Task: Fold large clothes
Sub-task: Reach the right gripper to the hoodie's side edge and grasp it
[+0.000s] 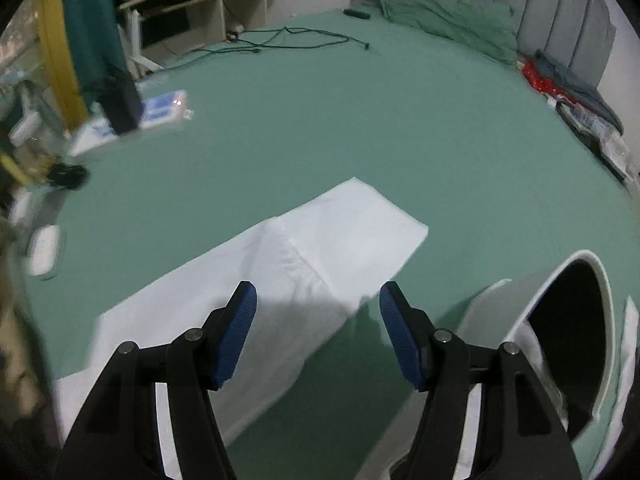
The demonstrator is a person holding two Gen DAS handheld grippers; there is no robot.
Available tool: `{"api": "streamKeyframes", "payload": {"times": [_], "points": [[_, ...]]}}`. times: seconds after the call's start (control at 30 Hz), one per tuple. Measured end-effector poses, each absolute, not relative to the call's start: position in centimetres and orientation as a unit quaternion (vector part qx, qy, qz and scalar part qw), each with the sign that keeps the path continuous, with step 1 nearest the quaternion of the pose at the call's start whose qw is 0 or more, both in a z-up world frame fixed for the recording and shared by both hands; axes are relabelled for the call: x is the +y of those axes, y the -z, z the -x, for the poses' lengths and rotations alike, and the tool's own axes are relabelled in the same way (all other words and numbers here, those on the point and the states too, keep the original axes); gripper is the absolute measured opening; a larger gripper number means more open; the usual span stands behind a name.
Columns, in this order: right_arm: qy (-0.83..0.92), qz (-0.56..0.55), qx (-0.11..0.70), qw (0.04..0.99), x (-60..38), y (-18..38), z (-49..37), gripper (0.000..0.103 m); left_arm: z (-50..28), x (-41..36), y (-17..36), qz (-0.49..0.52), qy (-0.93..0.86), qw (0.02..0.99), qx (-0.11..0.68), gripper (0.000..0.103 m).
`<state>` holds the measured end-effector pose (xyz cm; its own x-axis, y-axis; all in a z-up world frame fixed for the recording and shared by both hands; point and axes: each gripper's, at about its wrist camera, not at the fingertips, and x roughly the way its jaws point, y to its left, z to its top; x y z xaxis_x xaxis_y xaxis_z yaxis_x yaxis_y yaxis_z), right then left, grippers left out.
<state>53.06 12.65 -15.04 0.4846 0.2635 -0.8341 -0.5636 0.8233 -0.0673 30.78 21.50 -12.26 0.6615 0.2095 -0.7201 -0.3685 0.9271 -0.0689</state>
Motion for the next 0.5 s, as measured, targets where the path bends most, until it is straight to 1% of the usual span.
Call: {"api": "streamKeyframes", "payload": {"times": [0.03, 0.07, 0.17, 0.23, 0.27, 0.33, 0.4, 0.43, 0.47, 0.5], "points": [[-0.244, 0.190, 0.431, 0.848, 13.4, 15.4, -53.1, 0.064, -30.8, 21.5, 12.6, 0.104, -0.160, 0.904, 0.383, 0.088], [-0.255, 0.192, 0.434, 0.842, 13.9, 15.9, -53.4, 0.064, -31.0, 21.6, 13.0, 0.103, -0.160, 0.901, 0.390, 0.088], [-0.248, 0.195, 0.464, 0.828, 14.4, 17.8, -54.2, 0.064, -31.2, 21.4, 13.7, 0.094, -0.166, 0.898, 0.396, 0.088], [-0.250, 0.182, 0.470, 0.827, 13.8, 17.9, -54.7, 0.068, -31.3, 21.1, 14.0, 0.085, -0.171, 0.897, 0.398, 0.088], [-0.243, 0.185, 0.472, 0.827, 13.5, 17.6, -54.9, 0.068, -31.3, 21.0, 14.0, 0.083, -0.172, 0.897, 0.398, 0.088], [-0.229, 0.180, 0.479, 0.828, 12.2, 17.5, -55.2, 0.068, -31.3, 21.0, 13.9, 0.082, -0.173, 0.897, 0.399, 0.088], [-0.246, 0.142, 0.497, 0.820, 10.8, 17.8, -55.0, 0.068, -31.2, 21.0, 13.8, 0.087, -0.169, 0.896, 0.400, 0.088], [-0.258, 0.135, 0.495, 0.819, 10.8, 17.9, -55.0, 0.064, -31.2, 21.0, 13.8, 0.090, -0.167, 0.897, 0.400, 0.088], [-0.271, 0.137, 0.490, 0.817, 10.8, 17.8, -54.7, 0.044, -31.1, 21.1, 13.7, 0.094, -0.164, 0.897, 0.400, 0.088], [-0.288, 0.138, 0.486, 0.814, 10.8, 17.5, -54.4, 0.004, -31.1, 21.1, 13.6, 0.096, -0.162, 0.897, 0.400, 0.088]]}}
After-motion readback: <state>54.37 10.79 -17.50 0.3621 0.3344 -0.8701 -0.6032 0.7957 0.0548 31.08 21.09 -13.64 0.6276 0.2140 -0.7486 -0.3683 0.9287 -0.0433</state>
